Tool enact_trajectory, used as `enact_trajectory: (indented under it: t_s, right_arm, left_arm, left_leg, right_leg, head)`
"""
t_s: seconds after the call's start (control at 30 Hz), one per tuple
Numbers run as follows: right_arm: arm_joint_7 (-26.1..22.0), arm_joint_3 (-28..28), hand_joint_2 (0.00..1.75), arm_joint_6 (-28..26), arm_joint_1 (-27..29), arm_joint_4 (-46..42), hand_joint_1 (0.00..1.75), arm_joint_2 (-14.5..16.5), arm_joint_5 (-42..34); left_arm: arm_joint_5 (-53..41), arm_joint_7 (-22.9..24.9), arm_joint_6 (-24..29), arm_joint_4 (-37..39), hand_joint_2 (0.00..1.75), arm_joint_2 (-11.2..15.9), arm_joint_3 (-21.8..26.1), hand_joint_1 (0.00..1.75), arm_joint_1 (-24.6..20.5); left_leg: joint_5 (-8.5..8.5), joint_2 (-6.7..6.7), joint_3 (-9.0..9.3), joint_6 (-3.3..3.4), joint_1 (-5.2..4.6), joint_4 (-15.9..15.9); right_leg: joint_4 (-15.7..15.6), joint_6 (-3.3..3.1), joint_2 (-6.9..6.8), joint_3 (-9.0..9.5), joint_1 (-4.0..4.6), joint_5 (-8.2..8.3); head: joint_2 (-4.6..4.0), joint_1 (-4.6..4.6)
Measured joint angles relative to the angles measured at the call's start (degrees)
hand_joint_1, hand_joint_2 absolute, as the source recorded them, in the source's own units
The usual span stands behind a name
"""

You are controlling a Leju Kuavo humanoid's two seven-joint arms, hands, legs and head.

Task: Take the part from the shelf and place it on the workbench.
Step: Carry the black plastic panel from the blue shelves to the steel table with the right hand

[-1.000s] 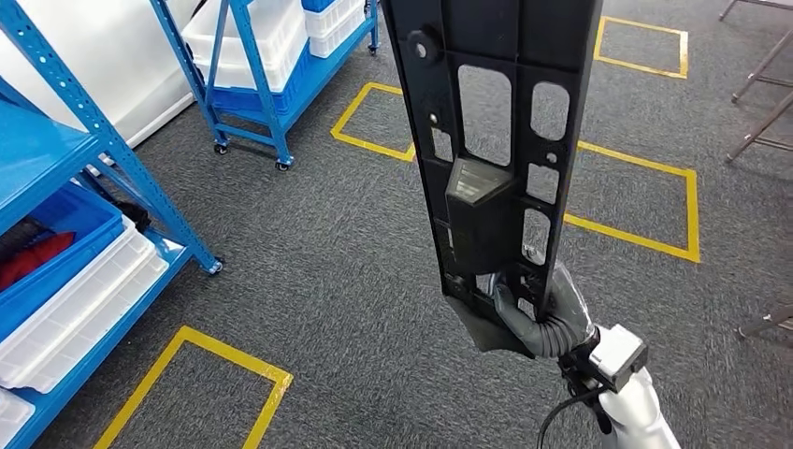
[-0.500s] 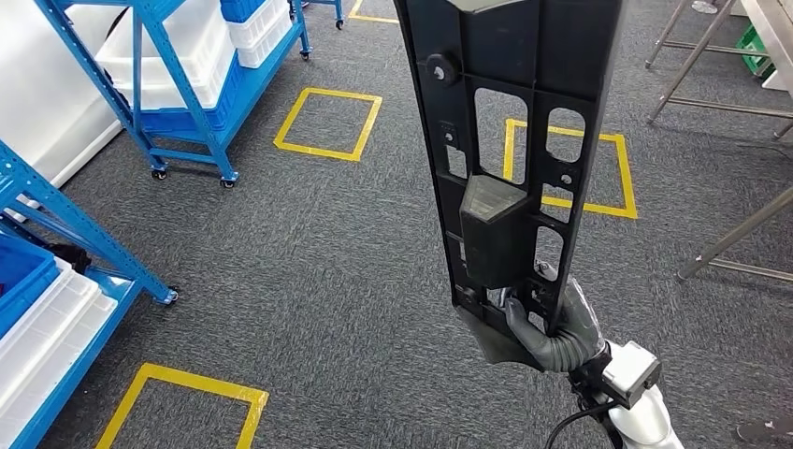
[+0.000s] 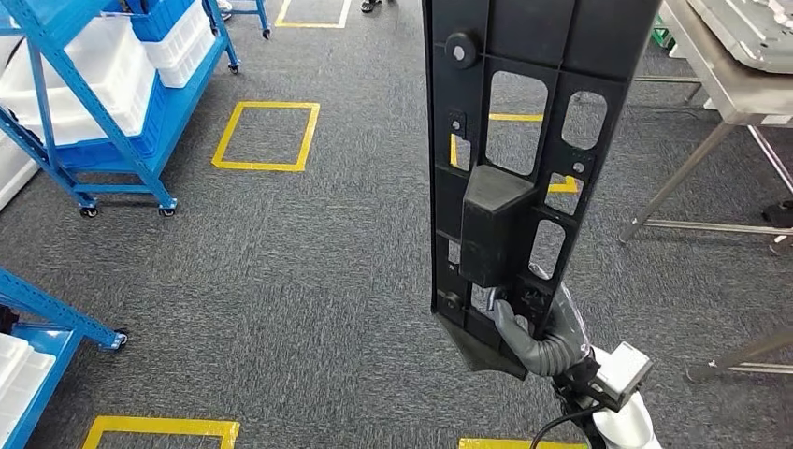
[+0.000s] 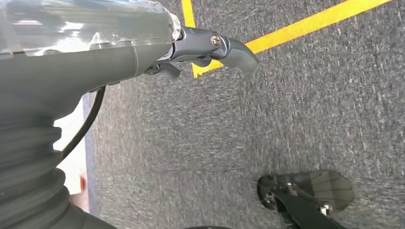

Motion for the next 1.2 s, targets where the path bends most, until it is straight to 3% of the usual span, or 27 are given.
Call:
enact_trajectory:
  t_s: [0.03,0.1,0.13,0.2,0.27,0.3,0.33,0.4,0.47,0.53,0.57,0.63,0.7,0.73,0.77,0.8,0.87,0.93,1.0,1.07,1.13,1.2]
  right_arm:
    - [0.0,0.0,1.75,0.0,0.0,0.0,1.75,0.1,0.0]
    - [0.1,0.0,1.75,0.0,0.0,0.0,1.75,0.1,0.0]
    - [0.1,0.0,1.75,0.0,-0.2,0.0,1.75,0.2,0.0]
    - [0.1,0.0,1.75,0.1,-0.3,0.1,1.75,0.3,0.0]
    - [0.1,0.0,1.75,0.1,-0.4,0.3,1.75,0.4,0.1]
    - [0.1,0.0,1.75,0.1,-0.3,0.5,1.75,0.4,0.0]
    - [0.1,0.0,1.75,0.1,-0.3,0.6,1.75,0.4,0.0]
    - [0.1,0.1,1.75,0.2,-0.4,0.7,1.75,0.5,0.0]
    - [0.2,0.1,1.75,0.1,-0.5,0.7,1.75,0.6,0.2]
    - [0.6,0.2,1.75,0.1,-0.6,0.6,1.75,0.7,0.6]
    - [0.9,0.2,1.75,0.1,-0.5,0.4,1.75,0.7,0.7]
    - [1.4,0.2,1.75,0.2,-0.4,-0.1,1.75,0.7,0.8]
    - [1.8,0.2,1.75,0.5,-0.5,-0.5,1.75,0.8,0.8]
    - [2.1,0.3,1.75,0.7,-0.4,-0.6,1.75,0.8,0.8]
    - [2.5,0.5,1.75,0.9,-0.4,-0.6,1.75,0.8,0.9]
    - [2.8,0.7,1.75,1.1,-0.4,-0.7,1.75,0.8,0.9]
    - [3.2,1.2,1.75,1.1,-0.6,-0.9,1.75,0.8,1.0]
    - [3.4,1.6,1.75,1.2,-1.3,-1.1,1.75,0.8,1.0]
    - [3.5,1.7,1.75,1.3,-2.0,-1.0,1.75,0.8,1.0]
    - [3.7,1.8,1.75,1.5,-2.4,-1.0,1.75,0.8,1.0]
    - [3.9,1.8,1.75,1.6,-2.8,-0.9,1.75,0.8,1.0]
    - [4.1,2.0,1.75,1.7,-3.5,-0.8,1.75,0.8,1.0]
  left_arm:
    - [0.0,0.0,0.0,0.0,1.75,0.0,0.0,0.00,-0.1]
    - [0.0,0.2,-0.1,0.0,1.75,-0.1,-0.1,0.00,-0.1]
    - [0.0,0.4,-0.1,0.0,1.75,-0.1,-0.1,0.00,-0.1]
    - [0.0,0.7,-0.3,0.0,1.75,0.0,-0.2,0.00,0.0]
    - [0.1,0.5,-0.4,0.0,1.75,0.0,-0.2,0.00,0.2]
    - [0.1,0.2,-0.5,0.0,1.75,0.0,-0.2,0.00,0.2]
    - [0.0,-0.3,-0.5,0.0,1.75,0.0,-0.2,0.00,0.1]
    - [0.0,-0.9,-0.5,0.0,1.75,-0.1,-0.3,0.00,0.1]
    - [0.0,-0.9,-0.7,0.0,1.75,-0.2,-0.4,0.00,0.1]
    - [0.0,-0.4,-1.1,0.0,1.75,-0.2,-0.4,0.00,0.0]
    - [0.0,-0.1,-1.3,0.0,1.75,-0.3,-0.4,0.00,-0.1]
    - [-0.1,0.7,-1.7,0.0,1.75,-0.6,-0.5,0.00,-0.2]
    - [-0.4,1.3,-2.1,0.0,1.75,-1.0,-0.5,0.00,-0.2]
    - [-0.4,1.6,-2.3,0.0,1.75,-1.1,-0.5,0.00,-0.1]
    - [-0.4,1.8,-2.4,0.0,1.75,-1.2,-0.5,0.00,0.1]
    - [-0.4,1.8,-2.5,0.0,1.75,-1.3,-0.5,0.00,0.2]
    - [-0.3,1.7,-2.4,0.0,1.75,-1.5,-0.5,0.00,0.2]
    - [-0.3,1.3,-2.2,0.0,1.75,-1.7,-0.5,0.00,0.2]
    - [-0.4,0.9,-2.0,0.0,1.75,-1.9,-0.5,0.00,0.1]
    - [-0.4,0.9,-1.9,0.0,1.75,-2.1,-0.6,0.00,-0.1]
    - [-0.3,1.1,-1.7,0.0,1.75,-2.3,-0.6,0.00,-0.3]
    - [-0.3,1.5,-1.8,0.0,1.75,-2.5,-0.6,0.00,-0.3]
  left_leg:
    - [0.20,0.55,0.12,0.29,0.00,-0.2]
    - [0.79,1.89,0.50,1.02,0.13,-1.1]
    - [1.05,2.59,0.61,1.33,0.21,-1.6]
    - [1.14,4.00,0.59,1.64,0.05,-1.8]
    - [1.02,5.43,0.52,1.64,-0.06,-1.7]
    - [0.94,6.10,0.53,1.57,-0.07,-1.7]
    - [0.83,6.72,0.60,1.44,-0.06,-1.6]
    - [0.42,7.78,0.77,0.94,-0.20,-1.3]
    - [-0.03,8.68,0.94,0.26,-0.45,-1.0]
    - [-0.30,9.67,1.25,-0.37,-0.52,-1.1]
    - [-0.58,9.51,1.39,-0.74,-0.39,-0.9]
    - [-2.53,7.45,0.50,-1.28,-0.10,1.7]
    - [-6.29,4.94,-2.85,-1.43,0.07,9.0]
    - [-7.82,4.47,-4.85,-1.41,0.09,13.1]
    - [-8.39,4.23,-6.33,-1.33,0.08,15.8]
    - [-7.70,4.06,-6.86,-1.17,0.06,16.4]
    - [-3.53,3.18,-5.03,-0.64,0.00,11.0]
    - [-0.18,0.76,-2.13,-0.11,0.00,3.5]
    - [0.39,-0.52,-0.94,0.25,-0.07,0.5]
    - [0.67,0.46,-0.69,0.81,-0.08,-0.1]
    - [1.16,1.76,-0.45,1.56,0.00,-0.9]
    - [1.33,3.20,-0.41,2.00,-0.12,-1.2]
  right_leg:
    - [-0.2,0.43,0.52,-0.10,-0.08,0.18]
    - [0.8,0.97,-1.03,-0.71,0.00,-0.55]
    - [2.8,1.20,-2.62,-1.69,0.08,-1.80]
    - [10.0,1.60,-5.51,-5.17,-0.11,-5.48]
    - [15.3,1.99,-6.22,-7.77,-0.44,-7.13]
    - [14.9,2.13,-6.42,-7.50,-0.57,-6.36]
    - [12.3,2.21,-6.84,-6.03,-0.67,-4.75]
    - [4.2,2.06,-8.91,-1.61,-0.58,-1.60]
    - [0.0,1.37,-10.13,0.56,-0.22,-0.69]
    - [-0.3,0.58,-9.09,0.48,0.00,-0.82]
    - [-0.4,0.26,-8.49,0.52,-0.04,-0.77]
    - [-0.6,-0.41,-7.36,0.69,-0.26,-0.60]
    - [-0.6,-0.87,-6.28,0.71,-0.18,-0.54]
    - [-0.6,-0.98,-5.60,0.69,-0.06,-0.53]
    - [-0.5,-1.04,-4.85,0.70,0.06,-0.54]
    - [-0.5,-1.06,-4.00,0.72,0.16,-0.55]
    - [-0.3,-1.02,-2.36,0.78,0.23,-0.57]
    - [-0.1,-0.75,-0.94,0.63,0.26,-0.60]
    - [0.0,-0.09,0.27,0.24,0.08,-0.43]
    - [-0.1,0.71,1.05,-0.07,-0.15,-0.22]
    - [1.8,1.19,-1.23,-1.08,0.02,-1.53]
    - [8.1,1.50,-4.74,-4.12,0.08,-5.00]
  head:
    - [0.00,0.00]
    - [0.00,0.00]
    - [0.00,0.00]
    - [0.00,0.00]
    - [0.00,0.01]
    - [0.00,0.01]
    - [0.00,0.01]
    - [0.00,0.01]
    - [0.00,0.01]
    - [0.00,0.01]
    - [0.00,0.01]
    - [0.00,0.01]
    - [0.00,0.01]
    - [0.00,0.01]
    - [0.00,0.01]
    - [0.00,0.01]
    - [0.00,0.01]
    - [0.00,0.01]
    - [0.00,0.01]
    - [0.00,0.01]
    - [0.00,0.01]
    - [0.00,0.01]
